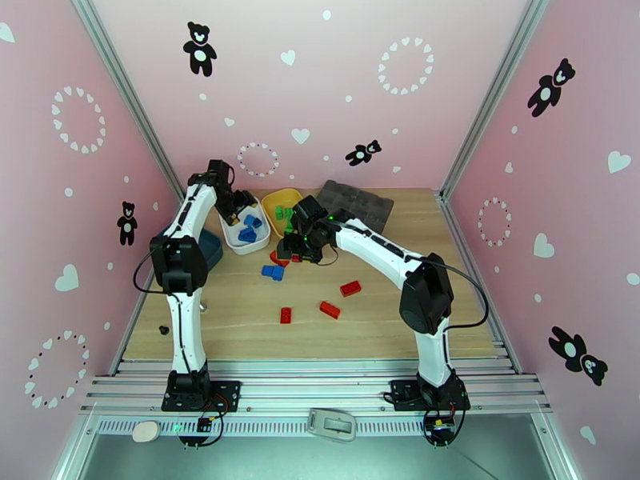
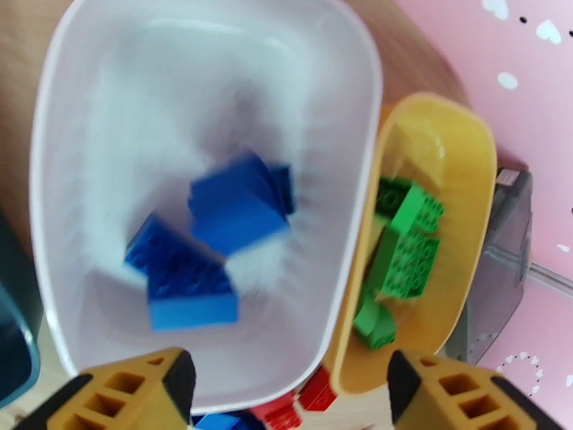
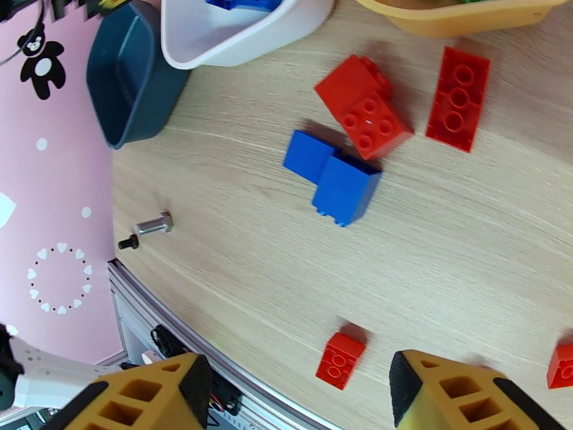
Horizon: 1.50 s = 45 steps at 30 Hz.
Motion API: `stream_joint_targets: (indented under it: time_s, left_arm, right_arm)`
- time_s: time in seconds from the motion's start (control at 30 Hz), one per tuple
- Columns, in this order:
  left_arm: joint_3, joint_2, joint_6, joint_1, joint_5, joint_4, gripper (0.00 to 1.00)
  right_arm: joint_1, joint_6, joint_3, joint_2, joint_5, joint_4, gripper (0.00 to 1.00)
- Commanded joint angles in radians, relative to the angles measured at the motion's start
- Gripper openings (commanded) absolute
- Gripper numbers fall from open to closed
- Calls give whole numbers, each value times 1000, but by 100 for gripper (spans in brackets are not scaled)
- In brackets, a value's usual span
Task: Sort the legos into containers by color
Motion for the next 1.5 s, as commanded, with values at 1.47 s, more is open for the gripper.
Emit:
stream_joint_targets:
  time_s: [1.47]
  left_arm:
    - [-673, -242, 161, -485, -354, 139, 60]
  right_arm:
    - [-47, -4, -445, -199, 78, 40, 67]
